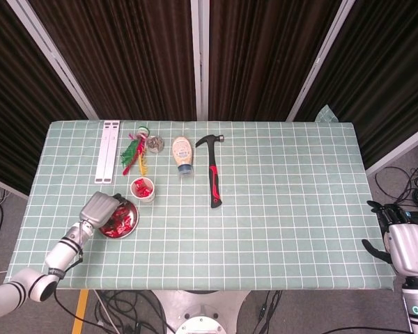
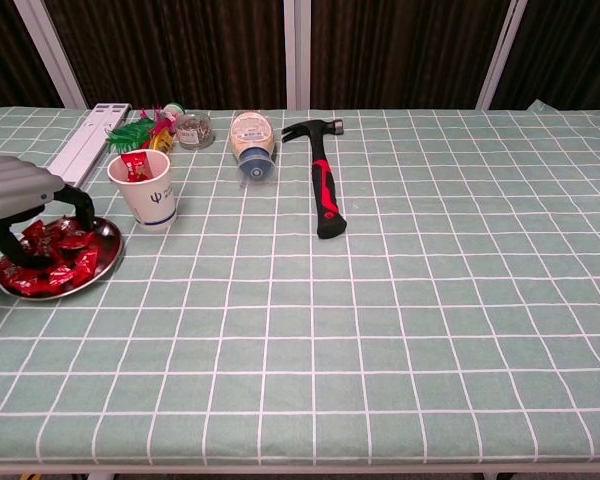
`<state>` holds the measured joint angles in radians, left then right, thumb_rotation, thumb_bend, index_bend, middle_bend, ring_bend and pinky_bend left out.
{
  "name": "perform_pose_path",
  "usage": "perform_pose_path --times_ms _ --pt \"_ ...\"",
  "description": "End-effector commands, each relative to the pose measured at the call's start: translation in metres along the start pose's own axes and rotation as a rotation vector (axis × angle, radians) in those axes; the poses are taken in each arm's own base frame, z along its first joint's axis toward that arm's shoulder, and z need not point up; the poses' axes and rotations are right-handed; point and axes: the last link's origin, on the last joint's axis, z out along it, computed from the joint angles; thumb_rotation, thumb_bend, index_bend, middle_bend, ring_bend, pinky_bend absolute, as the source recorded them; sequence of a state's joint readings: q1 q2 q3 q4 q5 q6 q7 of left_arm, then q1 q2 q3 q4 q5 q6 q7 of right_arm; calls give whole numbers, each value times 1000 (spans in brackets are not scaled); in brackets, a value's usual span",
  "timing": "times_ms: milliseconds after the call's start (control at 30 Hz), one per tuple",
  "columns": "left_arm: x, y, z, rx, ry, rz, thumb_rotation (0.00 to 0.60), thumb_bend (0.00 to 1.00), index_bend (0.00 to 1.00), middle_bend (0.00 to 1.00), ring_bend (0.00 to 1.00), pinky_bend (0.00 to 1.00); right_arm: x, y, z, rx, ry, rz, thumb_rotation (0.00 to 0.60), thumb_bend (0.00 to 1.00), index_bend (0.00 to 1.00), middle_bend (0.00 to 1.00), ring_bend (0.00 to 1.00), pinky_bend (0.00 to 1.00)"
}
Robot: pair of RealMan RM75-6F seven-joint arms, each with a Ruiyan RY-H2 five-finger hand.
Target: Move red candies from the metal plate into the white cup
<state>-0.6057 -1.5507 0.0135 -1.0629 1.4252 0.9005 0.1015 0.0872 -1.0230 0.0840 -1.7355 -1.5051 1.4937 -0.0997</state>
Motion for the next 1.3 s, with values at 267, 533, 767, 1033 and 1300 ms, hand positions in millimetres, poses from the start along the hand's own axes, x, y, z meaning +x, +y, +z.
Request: perform_pose_path --times_ms 267,533,767,1033,1300 --pt "-6 -2 0 13 7 7 600 251 515 508 905 1000 0 -2 2 3 -3 -3 600 89 196 329 222 505" --pt "-9 -1 2 10 15 -5 600 303 618 629 926 1000 0 -2 1 1 -2 -5 600 89 196 329 222 508" --pt "-9 0 2 0 35 -46 600 388 685 728 942 1000 0 -2 1 2 -3 -3 600 89 196 334 222 511" --pt "8 0 -3 -13 104 -109 600 431 717 774 950 1000 1 -1 1 5 0 0 600 89 196 335 222 513" --pt "48 4 -12 -55 209 -159 600 432 718 774 950 1000 1 2 0 2 1 7 600 89 196 337 223 513"
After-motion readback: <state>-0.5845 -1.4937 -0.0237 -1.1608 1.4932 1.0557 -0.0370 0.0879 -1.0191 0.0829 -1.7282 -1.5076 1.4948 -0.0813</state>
